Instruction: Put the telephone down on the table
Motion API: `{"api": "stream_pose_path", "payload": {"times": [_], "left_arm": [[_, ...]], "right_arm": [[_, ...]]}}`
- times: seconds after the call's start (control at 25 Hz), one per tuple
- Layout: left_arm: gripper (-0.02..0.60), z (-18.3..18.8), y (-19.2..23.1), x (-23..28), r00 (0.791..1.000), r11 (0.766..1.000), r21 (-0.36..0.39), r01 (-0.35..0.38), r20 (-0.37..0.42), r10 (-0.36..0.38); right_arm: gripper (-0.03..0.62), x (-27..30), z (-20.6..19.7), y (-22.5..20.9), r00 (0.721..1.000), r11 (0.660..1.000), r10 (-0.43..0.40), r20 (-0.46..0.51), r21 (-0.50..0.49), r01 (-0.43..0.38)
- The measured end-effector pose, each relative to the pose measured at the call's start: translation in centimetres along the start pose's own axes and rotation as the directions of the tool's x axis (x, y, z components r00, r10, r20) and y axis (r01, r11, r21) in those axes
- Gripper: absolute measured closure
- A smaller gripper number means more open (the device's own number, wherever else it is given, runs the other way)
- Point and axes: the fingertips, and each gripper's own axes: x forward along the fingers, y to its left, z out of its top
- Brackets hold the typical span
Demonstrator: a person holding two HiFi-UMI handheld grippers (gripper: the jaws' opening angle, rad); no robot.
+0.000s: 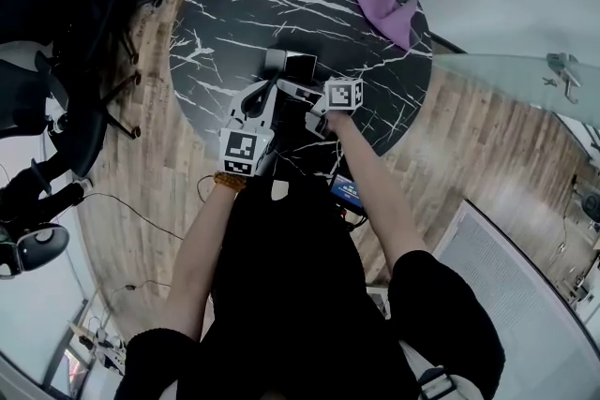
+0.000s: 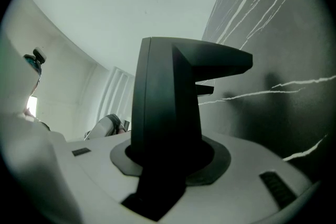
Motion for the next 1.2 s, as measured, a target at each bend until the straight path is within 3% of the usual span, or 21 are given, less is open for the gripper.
{"api": "stream_pose_path", "payload": {"times": [0.36,1.2], "left_arm": [[0.555,-0.2,0.0,0.3,1.0,1.0,-0.005,-0.002,-0.009,0.002],[0.555,-1.3,-0.1,-0.2,1.0,1.0,-0.016,-0.014,-0.018,0.014]], "right_arm": [[0.428,-0.2,-0.7,-1.2,1.0,0.999,-0.019,-0.007,0.039,0.02],[0.425,-0.6,-2.2,-2.5,0.994,0.994,-0.08,-0.08,-0.082,0.073]]}}
